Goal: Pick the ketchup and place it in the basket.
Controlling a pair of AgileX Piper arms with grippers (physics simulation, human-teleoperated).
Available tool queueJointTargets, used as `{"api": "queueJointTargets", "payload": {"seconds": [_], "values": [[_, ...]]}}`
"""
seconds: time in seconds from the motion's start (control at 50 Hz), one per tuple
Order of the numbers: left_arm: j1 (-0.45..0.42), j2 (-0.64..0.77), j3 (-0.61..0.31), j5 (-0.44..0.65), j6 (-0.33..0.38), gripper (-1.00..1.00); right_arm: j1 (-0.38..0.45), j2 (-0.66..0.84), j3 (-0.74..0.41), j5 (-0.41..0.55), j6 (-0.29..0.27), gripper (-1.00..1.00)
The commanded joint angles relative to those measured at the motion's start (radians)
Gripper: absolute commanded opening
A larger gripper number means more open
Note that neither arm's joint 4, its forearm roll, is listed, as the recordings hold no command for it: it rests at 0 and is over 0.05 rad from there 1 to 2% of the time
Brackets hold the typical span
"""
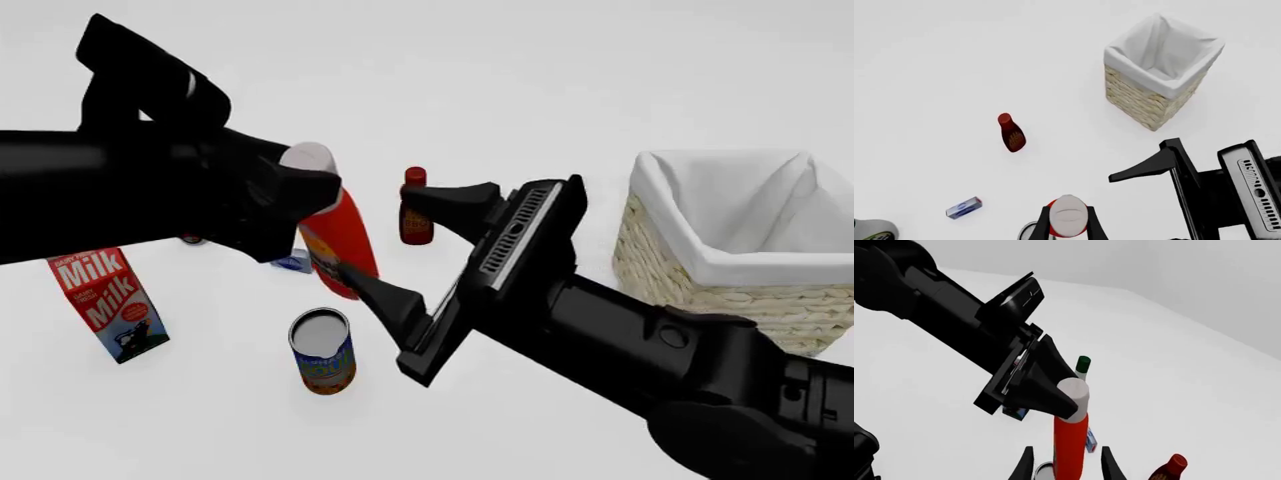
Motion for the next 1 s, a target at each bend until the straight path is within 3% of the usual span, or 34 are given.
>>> {"api": "queueJointTargets", "payload": {"seconds": [0.02,1.0], "values": [[-0.011,-0.006,-0.014,0.009,0.005,-1.00,0.012,0.030,-0.006,-0.028,0.010,1.00],[-0.042,-0.013,-0.061,0.055,-0.005,-1.00,-0.023,0.241,-0.088,-0.111,-0.001,1.00]]}}
